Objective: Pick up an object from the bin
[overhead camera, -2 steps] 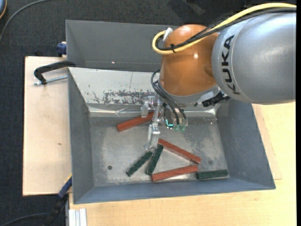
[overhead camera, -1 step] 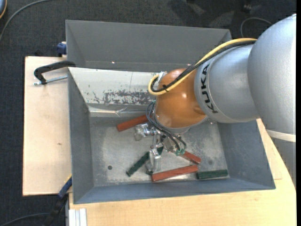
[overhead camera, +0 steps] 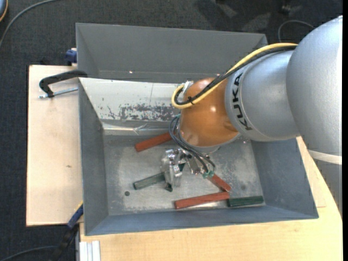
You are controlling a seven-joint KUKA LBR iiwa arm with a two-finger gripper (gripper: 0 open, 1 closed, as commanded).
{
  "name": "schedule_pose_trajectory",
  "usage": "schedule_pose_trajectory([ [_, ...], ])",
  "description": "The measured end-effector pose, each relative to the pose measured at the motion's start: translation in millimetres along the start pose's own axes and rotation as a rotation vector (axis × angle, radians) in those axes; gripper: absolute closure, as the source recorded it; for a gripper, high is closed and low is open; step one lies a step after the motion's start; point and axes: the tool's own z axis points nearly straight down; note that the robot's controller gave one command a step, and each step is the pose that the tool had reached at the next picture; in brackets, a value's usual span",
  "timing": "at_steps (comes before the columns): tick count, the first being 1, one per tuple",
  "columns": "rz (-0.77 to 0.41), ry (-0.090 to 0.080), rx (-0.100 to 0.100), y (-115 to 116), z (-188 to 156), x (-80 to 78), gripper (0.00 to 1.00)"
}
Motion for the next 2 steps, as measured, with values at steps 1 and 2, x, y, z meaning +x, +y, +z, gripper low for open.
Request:
schedule_pose_trajectory([
  [1, -0.022, -0.012, 0.002, 6.0, -123.2, -3.8, 1.00],
  [2, -0.030, -0.012, 0.001, 14.3, -183.9, 1.0, 1.00],
])
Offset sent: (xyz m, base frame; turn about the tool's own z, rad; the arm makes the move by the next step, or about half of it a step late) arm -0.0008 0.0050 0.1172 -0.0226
